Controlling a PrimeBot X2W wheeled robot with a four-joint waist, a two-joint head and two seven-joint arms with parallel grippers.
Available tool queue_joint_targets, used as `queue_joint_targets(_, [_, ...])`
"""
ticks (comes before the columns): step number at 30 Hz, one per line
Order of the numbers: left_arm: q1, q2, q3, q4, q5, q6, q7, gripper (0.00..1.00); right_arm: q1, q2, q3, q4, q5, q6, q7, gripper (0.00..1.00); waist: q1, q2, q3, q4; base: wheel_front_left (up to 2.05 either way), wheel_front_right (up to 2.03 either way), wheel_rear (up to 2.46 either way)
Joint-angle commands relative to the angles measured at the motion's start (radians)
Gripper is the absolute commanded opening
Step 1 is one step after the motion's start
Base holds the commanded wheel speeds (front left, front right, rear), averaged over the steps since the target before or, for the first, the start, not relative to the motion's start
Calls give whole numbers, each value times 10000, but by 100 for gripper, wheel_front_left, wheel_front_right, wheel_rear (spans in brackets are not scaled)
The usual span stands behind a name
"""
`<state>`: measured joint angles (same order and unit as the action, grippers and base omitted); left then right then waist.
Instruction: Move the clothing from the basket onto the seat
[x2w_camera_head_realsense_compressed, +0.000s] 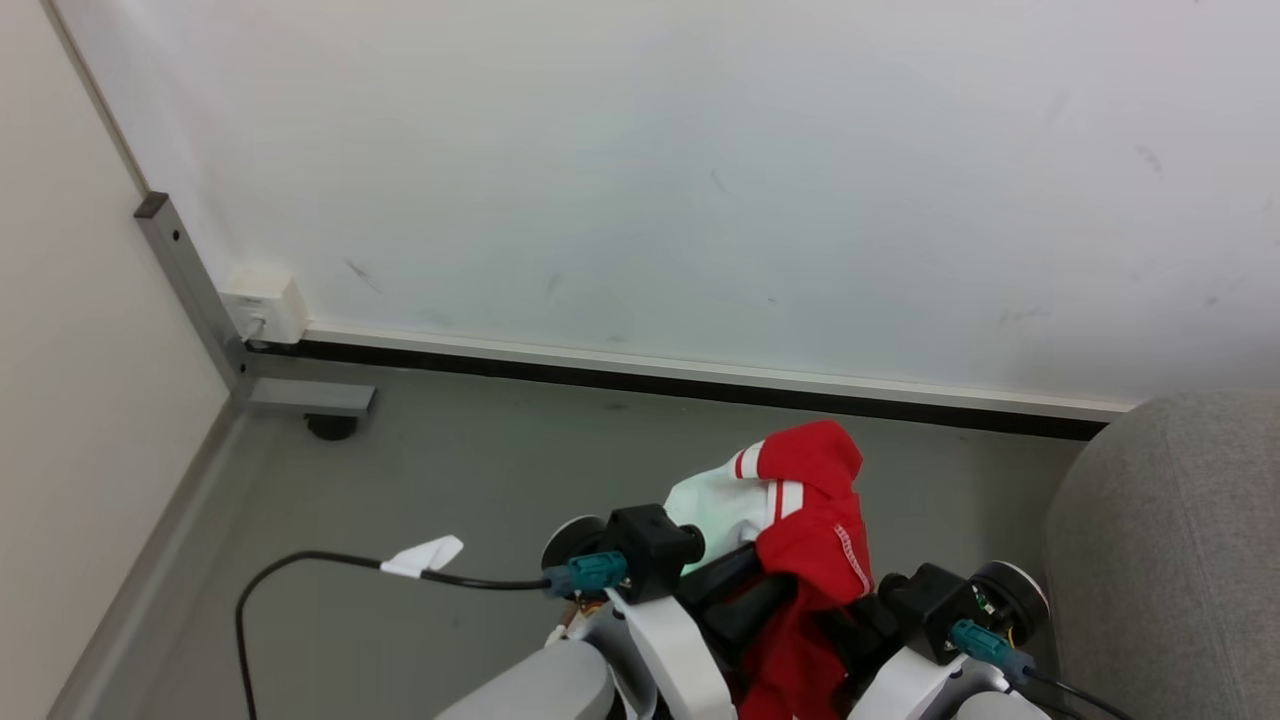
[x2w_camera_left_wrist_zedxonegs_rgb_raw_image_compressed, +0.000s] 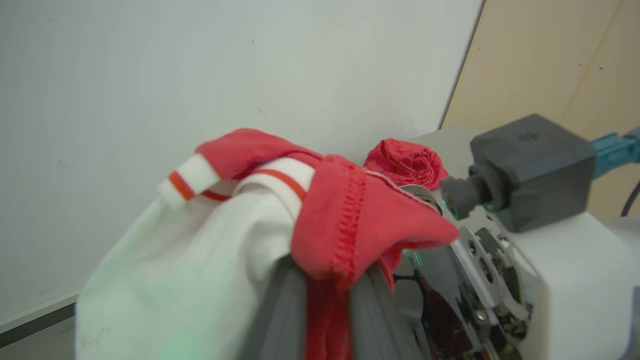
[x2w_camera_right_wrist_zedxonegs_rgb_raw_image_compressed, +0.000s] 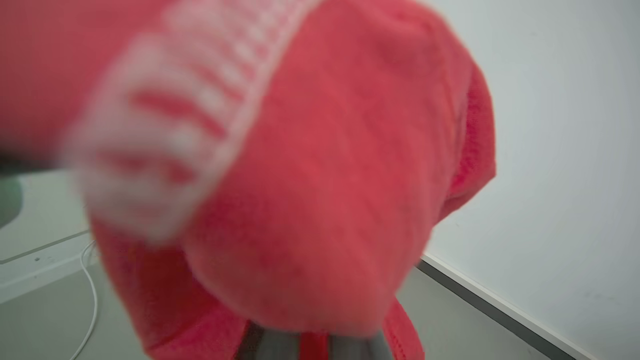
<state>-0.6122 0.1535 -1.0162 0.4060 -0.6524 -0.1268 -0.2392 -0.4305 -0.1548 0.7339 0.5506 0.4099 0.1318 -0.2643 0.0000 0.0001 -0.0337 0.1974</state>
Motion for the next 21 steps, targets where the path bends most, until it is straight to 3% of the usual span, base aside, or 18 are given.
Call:
queue_joint_targets(1, [-66, 109, 77, 45, -130, 18, -86, 0, 65, -67, 8, -74, 63, -22, 0, 0, 0, -1, 3, -55, 0, 0, 0])
queue_joint_targets(11, [-44, 133, 208, 130, -173, 92, -149, 0, 176, -82, -76, -176, 147, -22, 0, 0, 0, -1, -43, -250, 0, 0, 0])
queue_joint_targets(17, [60, 188, 348, 124, -154, 206, -184, 0, 449, -210, -771, -668, 38, -24, -2, 0, 0, -1, -20, -476, 0, 0, 0])
queue_joint_targets(18, [85, 202, 383, 120, -157, 220, -194, 17, 511, -236, -910, -783, -2, -22, -2, 0, 0, -1, -7, -549, 0, 0, 0])
queue_joint_targets(20, [121, 244, 463, 121, -157, 265, -212, 33, 645, -286, -1210, -1078, -106, -24, -2, 0, 0, -1, 27, -728, 0, 0, 0])
queue_joint_targets(21, [134, 261, 523, 121, -173, 297, -221, 53, 731, -319, -1366, -1222, -166, -22, -2, 0, 0, -1, 47, -834, 0, 0, 0])
